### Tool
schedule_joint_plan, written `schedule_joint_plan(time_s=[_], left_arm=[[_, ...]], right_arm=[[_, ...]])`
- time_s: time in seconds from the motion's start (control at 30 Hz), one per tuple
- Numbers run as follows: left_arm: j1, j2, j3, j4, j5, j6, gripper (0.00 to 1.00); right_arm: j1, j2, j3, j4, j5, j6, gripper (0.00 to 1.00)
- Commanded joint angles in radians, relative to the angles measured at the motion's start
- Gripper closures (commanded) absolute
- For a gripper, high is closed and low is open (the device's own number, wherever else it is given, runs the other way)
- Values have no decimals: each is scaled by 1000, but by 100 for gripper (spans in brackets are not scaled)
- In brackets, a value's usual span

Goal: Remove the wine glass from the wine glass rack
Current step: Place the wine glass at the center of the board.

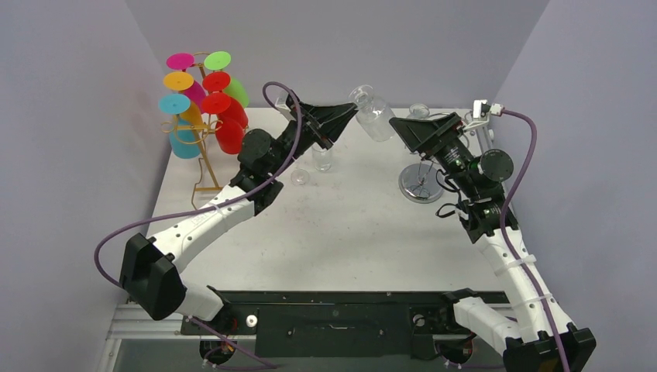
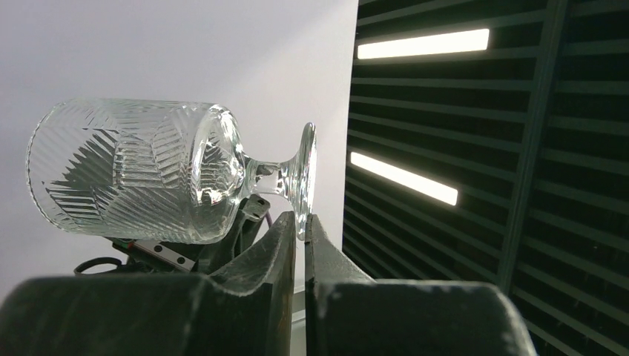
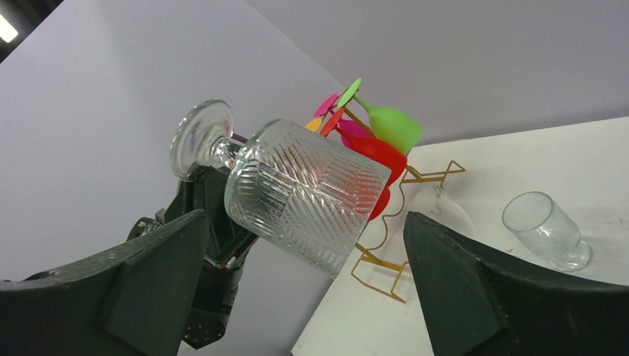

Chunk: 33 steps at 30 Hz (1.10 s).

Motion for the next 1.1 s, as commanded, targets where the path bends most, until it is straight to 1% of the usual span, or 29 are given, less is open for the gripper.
schedule_joint_plan(time_s=[0.0,0.13,0.37,0.43,0.57,0.7,0.73,0.77,0.83,0.87,0.9,0.93,0.97,1.0,1.03,1.07], left_arm=[[-7,-63,30,170,-28,-23,100],[-14,-61,28,179,-27,-26,100],[-24,-45,24,234,-28,-50,100],[-27,-40,22,250,-29,-59,100],[-32,-35,20,274,-31,-74,100],[-36,-31,19,297,-30,-88,100],[-36,-30,18,302,-29,-92,100],[-38,-28,17,303,-29,-92,100],[-41,-25,18,306,-28,-95,100],[-43,-21,17,312,-28,-95,100],[-46,-20,17,314,-26,-95,100],[-48,-15,18,320,-25,-95,100],[-49,-12,19,323,-21,-96,100],[-51,-8,19,330,-19,-95,100],[-52,-6,17,331,-13,-93,100],[-52,-7,12,328,-10,-90,100]], right_arm=[[24,16,-11,131,-24,34,0],[40,26,-13,161,-36,49,0],[50,47,-37,324,-76,152,3],[51,55,-45,379,-87,189,5],[54,75,-54,493,-103,261,13],[59,90,-52,580,-108,311,24],[63,94,-48,595,-109,317,29],[64,95,-46,604,-108,326,32],[70,100,-43,627,-106,340,42],[74,102,-42,639,-106,343,45],[75,104,-41,642,-105,349,49],[76,104,-40,646,-104,350,52],[77,103,-40,646,-102,351,57],[77,101,-40,644,-101,349,60],[77,99,-40,642,-99,347,66],[77,96,-38,633,-98,343,69]])
